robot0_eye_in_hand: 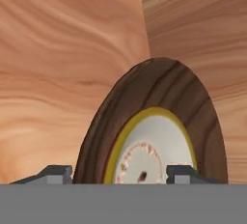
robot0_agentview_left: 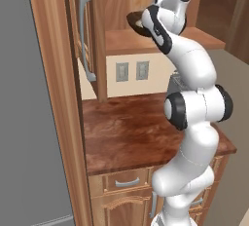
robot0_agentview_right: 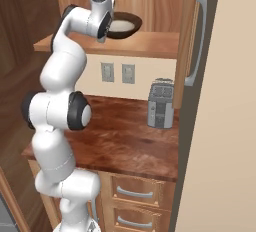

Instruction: Pick up the bowls on the counter and stack them on top of one another in the open cabinet. Place the smaller bowl on top of the larger bowl.

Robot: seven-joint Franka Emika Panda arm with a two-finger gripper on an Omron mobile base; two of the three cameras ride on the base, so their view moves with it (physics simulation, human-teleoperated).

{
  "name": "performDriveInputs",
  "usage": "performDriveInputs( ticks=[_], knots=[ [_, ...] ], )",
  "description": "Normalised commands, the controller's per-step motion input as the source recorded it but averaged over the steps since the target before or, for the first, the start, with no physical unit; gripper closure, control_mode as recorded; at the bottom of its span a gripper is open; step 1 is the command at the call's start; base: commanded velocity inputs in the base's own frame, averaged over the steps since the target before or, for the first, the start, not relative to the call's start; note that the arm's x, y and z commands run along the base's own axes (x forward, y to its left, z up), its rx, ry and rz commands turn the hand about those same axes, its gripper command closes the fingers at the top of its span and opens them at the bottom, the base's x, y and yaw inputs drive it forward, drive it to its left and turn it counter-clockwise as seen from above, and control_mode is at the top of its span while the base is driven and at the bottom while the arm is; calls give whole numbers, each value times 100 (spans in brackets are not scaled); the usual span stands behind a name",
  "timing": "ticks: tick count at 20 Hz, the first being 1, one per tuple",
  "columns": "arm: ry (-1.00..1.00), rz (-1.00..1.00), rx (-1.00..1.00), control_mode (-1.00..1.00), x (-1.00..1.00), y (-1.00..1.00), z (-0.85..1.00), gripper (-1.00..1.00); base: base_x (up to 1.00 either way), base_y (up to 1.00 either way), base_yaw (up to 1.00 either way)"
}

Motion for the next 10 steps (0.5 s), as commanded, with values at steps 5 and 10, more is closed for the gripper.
performDriveInputs(
  ticks=[5,10],
  knots=[
    [-14,0,0,-100,-28,0,12,-100,0,0,0],
    [-15,0,0,-100,-48,-4,21,-100,0,0,0]
  ],
)
